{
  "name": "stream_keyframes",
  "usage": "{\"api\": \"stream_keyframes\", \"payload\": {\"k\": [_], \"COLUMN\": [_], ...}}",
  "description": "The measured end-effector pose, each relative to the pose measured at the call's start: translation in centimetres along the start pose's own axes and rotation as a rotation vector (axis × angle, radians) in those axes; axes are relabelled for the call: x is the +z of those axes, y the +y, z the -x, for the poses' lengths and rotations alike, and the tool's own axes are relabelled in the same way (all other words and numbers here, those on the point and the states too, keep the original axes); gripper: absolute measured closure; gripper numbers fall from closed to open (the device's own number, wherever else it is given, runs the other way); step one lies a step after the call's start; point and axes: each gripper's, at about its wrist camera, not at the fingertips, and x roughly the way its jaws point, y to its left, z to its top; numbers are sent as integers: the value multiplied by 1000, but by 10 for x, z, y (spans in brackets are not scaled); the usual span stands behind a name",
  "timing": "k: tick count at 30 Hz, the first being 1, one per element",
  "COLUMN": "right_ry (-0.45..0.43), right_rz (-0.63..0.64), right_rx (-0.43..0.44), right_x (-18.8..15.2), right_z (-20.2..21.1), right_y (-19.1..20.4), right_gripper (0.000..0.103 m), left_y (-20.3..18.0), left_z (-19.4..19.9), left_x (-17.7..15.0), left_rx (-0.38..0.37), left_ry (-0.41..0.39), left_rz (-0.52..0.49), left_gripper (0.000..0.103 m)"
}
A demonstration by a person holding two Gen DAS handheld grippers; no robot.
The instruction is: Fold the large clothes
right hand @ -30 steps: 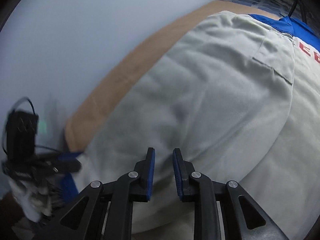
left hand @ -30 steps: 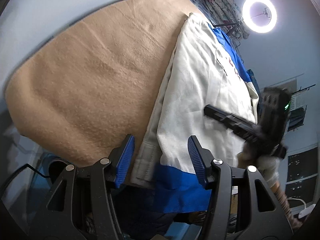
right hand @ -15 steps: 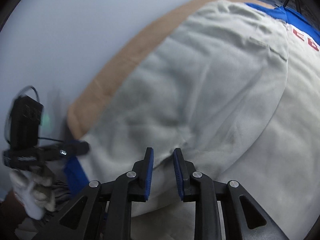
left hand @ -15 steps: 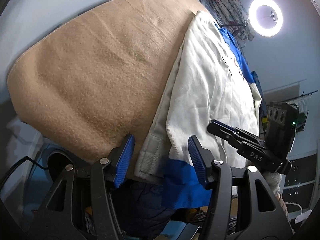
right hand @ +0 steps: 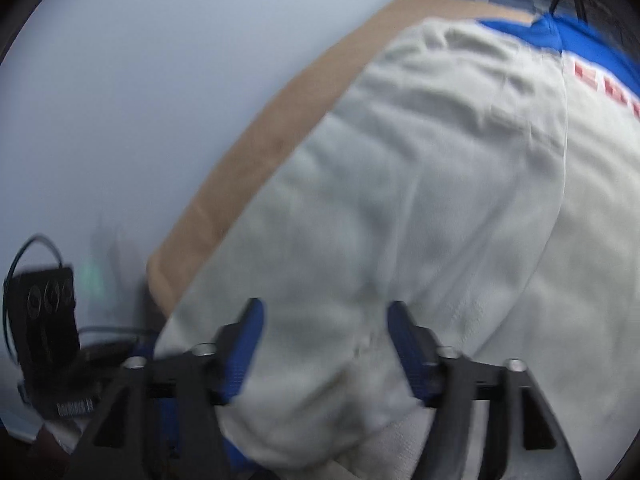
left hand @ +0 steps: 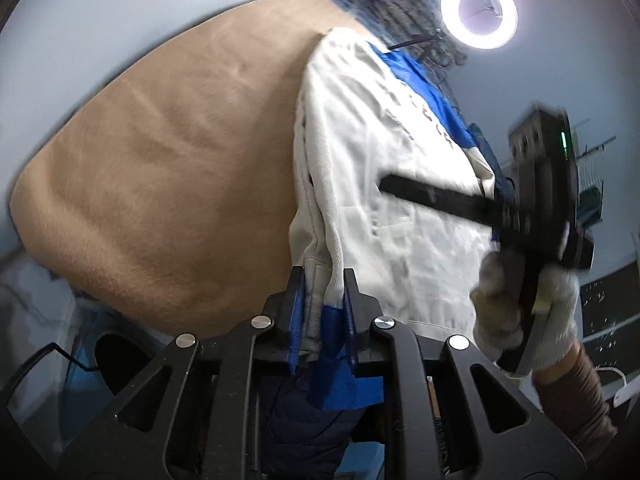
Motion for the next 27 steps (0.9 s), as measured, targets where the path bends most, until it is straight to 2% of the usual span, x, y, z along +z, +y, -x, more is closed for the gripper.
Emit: {"api": "stream_keyframes", "payload": {"k": [3,9,13,15,16,19,20,23,27], "right_ry": [-10,78,123,132,134,128,120,77,-37], "right_rz": [-1,53,78,90,105,122,114,65,-25], "right_rx": [13,-68,-203,-243,-270,-311,-295,-215,-94], "right_x": [28,62,67,67,66,63,62,60,53], "right_z": [-1,-44,-72,-80,-84,-84,-81,-65,-31], "right_y": [13,46,52,51,50,42,36,22,-1], "right_gripper": [33,33,34,37,43,76,85,97,100], "left_y": [-11,-21,-29,-32,-34,-38,-39,-52,-75], "left_z": [0,-4,-6,-7,-7,-9,-9,-8,-10], "left_x": [-1,-4,-5,-6,-6,-6,-7,-9,-10], "left_rx": [5,13,21,27,28,24,20,15,21], "left_ry": [-8,-7,-9,-10,-11,-4,-2,-2,-10], "left_rz": [-37,-66,-92,-105,-107,-103,-102,-129,-213], "left_gripper": [89,89,90,90,90,91,91,91,91]}}
